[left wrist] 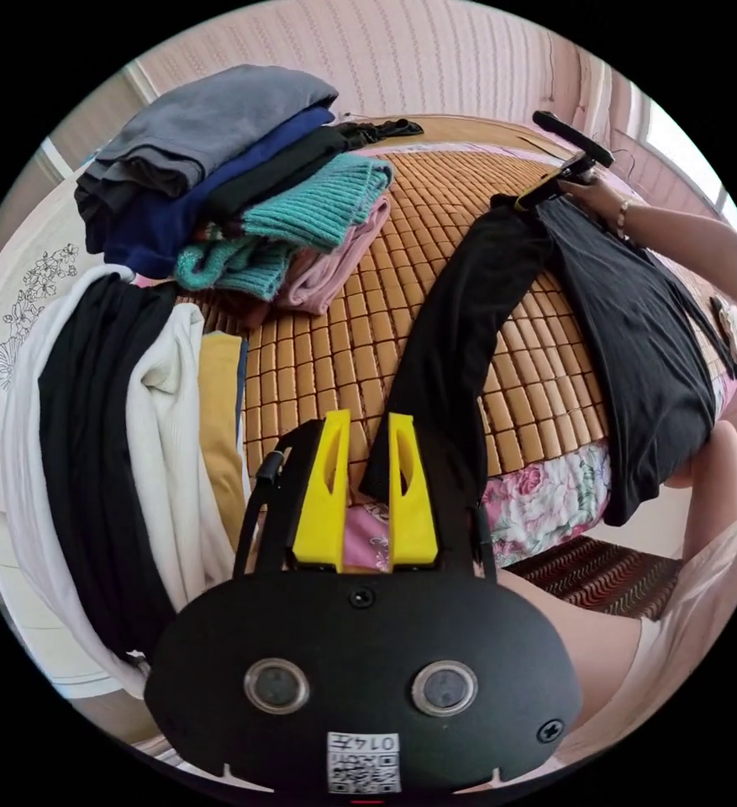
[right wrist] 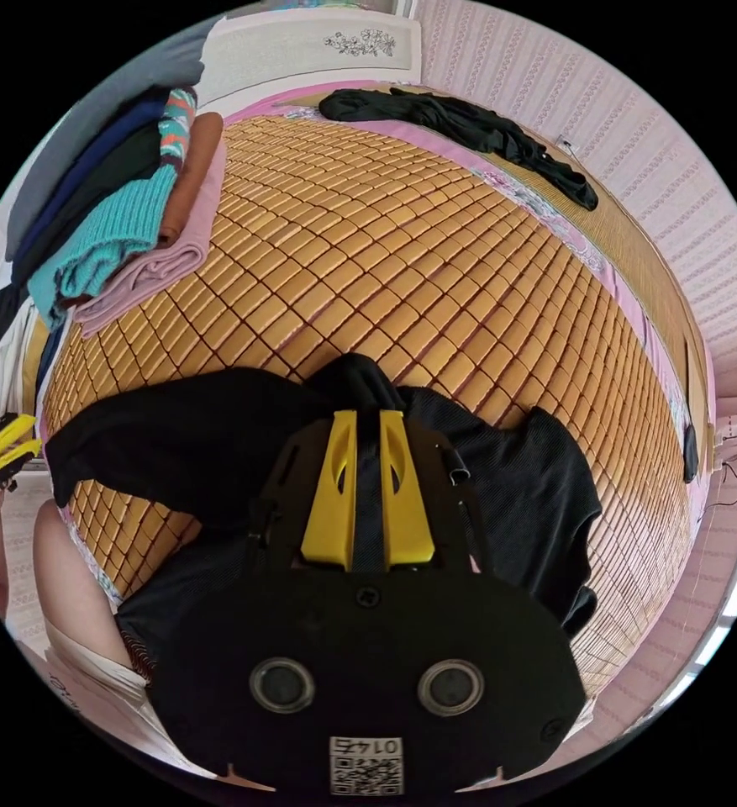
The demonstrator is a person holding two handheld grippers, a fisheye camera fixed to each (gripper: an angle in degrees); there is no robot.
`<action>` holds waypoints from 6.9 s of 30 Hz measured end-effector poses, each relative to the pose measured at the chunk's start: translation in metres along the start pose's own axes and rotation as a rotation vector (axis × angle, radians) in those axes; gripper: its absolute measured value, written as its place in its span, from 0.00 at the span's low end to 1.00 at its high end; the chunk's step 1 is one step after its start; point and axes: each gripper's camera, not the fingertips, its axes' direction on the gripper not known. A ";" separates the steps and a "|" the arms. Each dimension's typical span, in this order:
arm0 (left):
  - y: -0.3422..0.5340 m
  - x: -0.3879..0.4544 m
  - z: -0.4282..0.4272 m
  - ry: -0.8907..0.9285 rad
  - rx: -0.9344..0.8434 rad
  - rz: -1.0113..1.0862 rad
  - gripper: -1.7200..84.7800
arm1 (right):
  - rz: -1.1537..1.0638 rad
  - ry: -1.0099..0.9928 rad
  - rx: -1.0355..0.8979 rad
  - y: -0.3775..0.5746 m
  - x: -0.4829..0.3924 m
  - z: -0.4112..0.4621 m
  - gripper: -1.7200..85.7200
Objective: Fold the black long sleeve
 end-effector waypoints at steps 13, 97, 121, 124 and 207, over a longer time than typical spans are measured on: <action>-0.023 -0.044 0.035 -0.042 -0.077 0.045 0.01 | -0.022 -0.011 -0.052 -0.055 -0.022 -0.038 0.03; -0.062 0.796 0.306 0.450 0.140 1.091 0.10 | 1.558 0.268 0.542 0.511 0.220 -0.635 0.13; -0.066 0.834 0.342 0.456 0.124 0.970 0.01 | 1.397 0.060 0.851 0.621 0.156 -0.643 0.03; -0.085 0.776 0.299 0.500 0.192 0.912 0.01 | 1.176 0.024 0.985 0.620 0.132 -0.665 0.03; -0.002 0.174 0.013 0.527 -0.021 0.178 0.01 | 0.527 -0.447 0.129 0.306 0.028 -0.209 0.10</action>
